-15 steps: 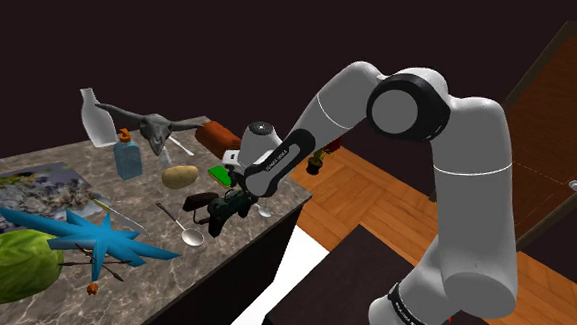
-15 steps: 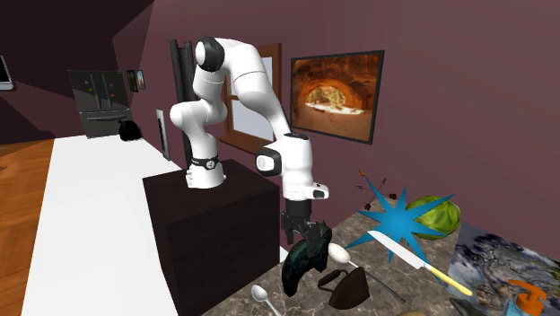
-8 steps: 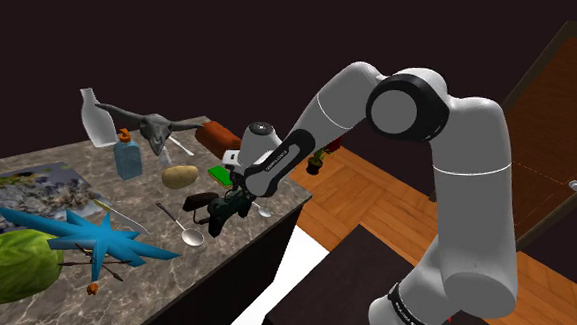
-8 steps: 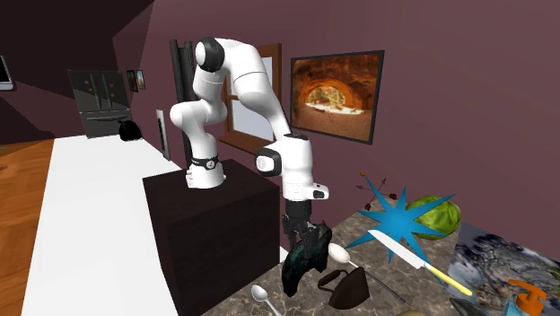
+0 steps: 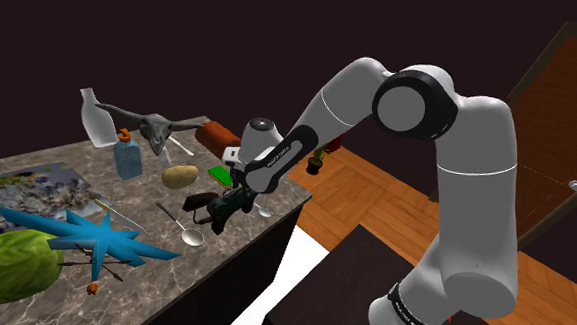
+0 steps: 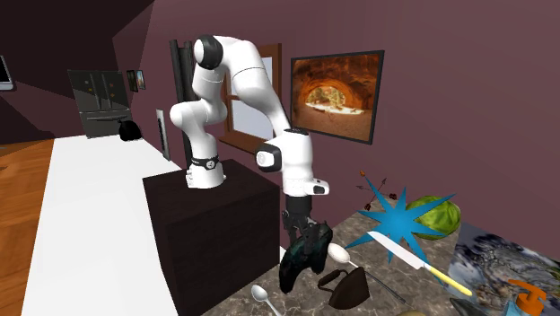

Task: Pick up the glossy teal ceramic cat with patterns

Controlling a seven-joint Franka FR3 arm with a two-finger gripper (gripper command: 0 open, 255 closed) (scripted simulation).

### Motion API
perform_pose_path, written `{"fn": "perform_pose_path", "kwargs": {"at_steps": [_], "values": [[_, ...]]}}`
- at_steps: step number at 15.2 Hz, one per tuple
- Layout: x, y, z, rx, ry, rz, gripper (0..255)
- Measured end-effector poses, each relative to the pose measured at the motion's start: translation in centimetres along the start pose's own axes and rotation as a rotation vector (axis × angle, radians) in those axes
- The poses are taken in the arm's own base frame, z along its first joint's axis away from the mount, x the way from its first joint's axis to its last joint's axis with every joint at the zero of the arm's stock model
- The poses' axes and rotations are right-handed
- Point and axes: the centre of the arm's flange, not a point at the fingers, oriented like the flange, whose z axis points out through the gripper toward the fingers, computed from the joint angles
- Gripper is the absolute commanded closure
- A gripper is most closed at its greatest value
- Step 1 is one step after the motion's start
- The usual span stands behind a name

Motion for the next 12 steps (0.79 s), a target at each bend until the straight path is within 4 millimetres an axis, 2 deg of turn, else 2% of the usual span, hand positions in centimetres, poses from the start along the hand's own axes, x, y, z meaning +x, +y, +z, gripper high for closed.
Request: {"fn": "perform_pose_path", "kwargs": {"at_steps": [12], "values": [[-0.6, 1.2, -6.1, 0.0, 0.0, 0.0, 255]]}}
